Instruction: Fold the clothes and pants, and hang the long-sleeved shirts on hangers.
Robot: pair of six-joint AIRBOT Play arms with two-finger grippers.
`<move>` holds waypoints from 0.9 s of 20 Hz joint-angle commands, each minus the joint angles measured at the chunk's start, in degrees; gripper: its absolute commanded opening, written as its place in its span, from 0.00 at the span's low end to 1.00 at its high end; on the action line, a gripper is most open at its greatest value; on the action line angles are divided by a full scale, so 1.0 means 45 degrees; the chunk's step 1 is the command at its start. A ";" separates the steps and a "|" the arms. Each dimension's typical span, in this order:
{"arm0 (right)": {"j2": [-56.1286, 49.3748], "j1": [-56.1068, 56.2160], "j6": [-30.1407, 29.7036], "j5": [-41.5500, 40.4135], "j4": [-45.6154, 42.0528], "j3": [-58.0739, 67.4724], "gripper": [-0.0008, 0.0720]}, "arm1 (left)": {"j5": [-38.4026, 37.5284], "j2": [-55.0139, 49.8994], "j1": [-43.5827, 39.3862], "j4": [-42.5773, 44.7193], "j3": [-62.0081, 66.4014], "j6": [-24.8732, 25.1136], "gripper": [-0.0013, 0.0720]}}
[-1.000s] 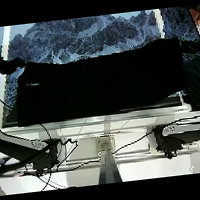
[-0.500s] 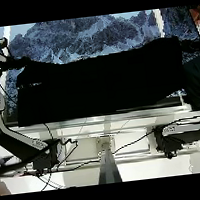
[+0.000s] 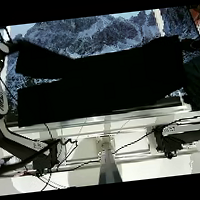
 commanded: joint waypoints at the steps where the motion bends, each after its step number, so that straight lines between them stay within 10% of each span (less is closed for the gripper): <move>1: -0.0005 0.0005 0.0005 -0.0894 0.0418 0.0000 0.03 | 0.1171 0.1375 -0.0092 0.0063 0.0588 0.0068 0.03; 9: 0.0000 0.0005 0.0291 -0.1797 0.0865 0.0000 0.03 | 0.0423 0.4197 0.0461 0.0063 0.0583 0.0466 0.03; 15: 0.0000 0.0005 0.0287 -0.1549 0.0821 0.0000 0.03 | -0.4498 0.5581 0.0821 0.1185 0.0578 0.0214 0.03; 18: 0.0000 0.0005 0.0277 -0.1603 0.0748 0.0000 0.03 | -0.7509 0.6071 0.0855 0.4308 0.0578 -0.1812 0.03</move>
